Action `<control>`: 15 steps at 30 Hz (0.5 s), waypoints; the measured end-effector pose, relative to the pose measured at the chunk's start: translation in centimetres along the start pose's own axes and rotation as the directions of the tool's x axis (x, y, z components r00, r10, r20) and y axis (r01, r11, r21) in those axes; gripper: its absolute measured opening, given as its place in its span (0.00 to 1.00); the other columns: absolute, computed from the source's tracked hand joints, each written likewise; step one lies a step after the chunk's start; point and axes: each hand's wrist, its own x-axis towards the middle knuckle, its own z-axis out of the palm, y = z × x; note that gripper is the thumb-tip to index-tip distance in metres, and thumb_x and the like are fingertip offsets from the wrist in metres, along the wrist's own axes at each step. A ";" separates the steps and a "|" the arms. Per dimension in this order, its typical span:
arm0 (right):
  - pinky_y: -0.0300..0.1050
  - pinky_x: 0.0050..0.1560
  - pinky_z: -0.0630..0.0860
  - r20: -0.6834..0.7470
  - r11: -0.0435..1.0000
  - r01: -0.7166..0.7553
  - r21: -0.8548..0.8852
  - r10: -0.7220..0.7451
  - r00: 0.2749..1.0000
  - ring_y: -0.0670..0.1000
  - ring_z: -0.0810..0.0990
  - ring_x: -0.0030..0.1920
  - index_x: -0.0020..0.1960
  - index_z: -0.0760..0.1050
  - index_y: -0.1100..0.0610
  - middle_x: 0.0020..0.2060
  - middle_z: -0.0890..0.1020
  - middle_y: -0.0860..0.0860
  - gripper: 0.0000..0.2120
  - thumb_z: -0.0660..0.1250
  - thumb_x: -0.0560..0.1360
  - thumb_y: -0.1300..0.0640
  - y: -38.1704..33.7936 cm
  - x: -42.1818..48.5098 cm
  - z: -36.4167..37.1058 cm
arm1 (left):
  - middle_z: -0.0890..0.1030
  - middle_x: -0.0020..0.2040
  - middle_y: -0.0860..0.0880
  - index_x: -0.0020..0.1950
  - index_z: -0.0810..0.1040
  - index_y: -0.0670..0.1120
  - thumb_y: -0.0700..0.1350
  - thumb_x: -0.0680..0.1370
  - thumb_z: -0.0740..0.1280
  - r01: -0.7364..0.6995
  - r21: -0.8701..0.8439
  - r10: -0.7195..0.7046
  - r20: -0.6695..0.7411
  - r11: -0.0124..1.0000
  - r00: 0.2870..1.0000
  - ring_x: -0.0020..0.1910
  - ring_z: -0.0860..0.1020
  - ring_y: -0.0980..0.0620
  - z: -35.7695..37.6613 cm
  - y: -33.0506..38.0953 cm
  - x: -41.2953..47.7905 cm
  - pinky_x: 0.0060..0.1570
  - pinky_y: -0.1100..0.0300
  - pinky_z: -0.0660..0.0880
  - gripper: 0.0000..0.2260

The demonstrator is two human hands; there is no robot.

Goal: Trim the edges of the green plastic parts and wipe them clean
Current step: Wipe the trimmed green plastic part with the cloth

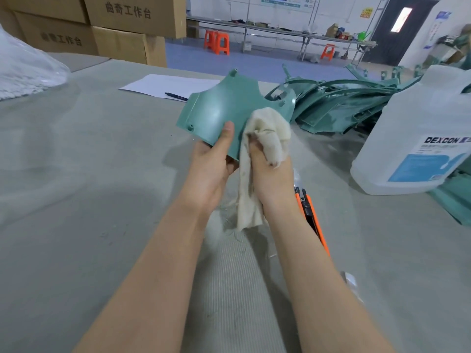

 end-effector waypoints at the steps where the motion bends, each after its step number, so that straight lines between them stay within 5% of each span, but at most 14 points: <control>1: 0.31 0.29 0.67 -0.041 0.999 -0.010 -0.030 0.008 0.999 0.41 0.73 0.32 0.40 0.74 0.51 0.33 0.76 0.45 0.12 0.61 0.81 0.52 0.1 0.0 -0.2 | 0.84 0.49 0.48 0.59 0.76 0.43 0.42 0.82 0.60 0.012 -0.007 -0.012 0.011 1.000 1.000 0.47 0.83 0.53 -0.1 0.1 0.0 0.43 0.60 0.80 0.08; 5: 0.27 0.32 0.70 -0.156 0.997 -0.043 0.068 0.053 0.986 0.34 0.76 0.33 0.39 0.73 0.46 0.35 0.78 0.42 0.13 0.59 0.82 0.52 -0.4 0.1 -0.9 | 0.85 0.47 0.51 0.56 0.76 0.46 0.42 0.81 0.61 0.049 0.048 -0.053 0.082 0.998 0.995 0.45 0.84 0.53 -0.5 0.5 0.1 0.42 0.59 0.80 0.06; 8: 0.41 0.47 0.77 -0.228 0.973 -0.169 0.157 0.203 0.952 0.45 0.79 0.46 0.46 0.75 0.49 0.45 0.81 0.48 0.08 0.60 0.81 0.50 -0.4 1.3 -2.8 | 0.85 0.46 0.53 0.53 0.77 0.48 0.43 0.81 0.62 0.105 0.199 -0.138 0.162 0.974 0.977 0.45 0.84 0.54 -0.7 0.3 -0.2 0.42 0.58 0.80 0.05; 12: 0.35 0.37 0.74 -0.203 0.949 -0.216 0.230 0.264 0.943 0.45 0.78 0.43 0.50 0.74 0.53 0.41 0.79 0.46 0.10 0.59 0.81 0.49 0.1 1.6 -4.4 | 0.85 0.45 0.54 0.54 0.77 0.49 0.44 0.78 0.64 0.138 0.246 -0.197 0.234 0.959 0.952 0.45 0.84 0.55 -0.8 0.4 -0.3 0.40 0.60 0.80 0.06; 15: 0.35 0.40 0.76 -0.181 0.920 -0.215 0.328 0.284 0.942 0.45 0.80 0.44 0.57 0.76 0.57 0.43 0.80 0.47 0.14 0.59 0.82 0.49 0.1 1.6 -3.9 | 0.85 0.48 0.54 0.56 0.77 0.48 0.48 0.71 0.66 0.142 0.198 -0.192 0.262 0.970 0.946 0.46 0.84 0.55 -1.6 1.4 -0.2 0.39 0.60 0.80 0.14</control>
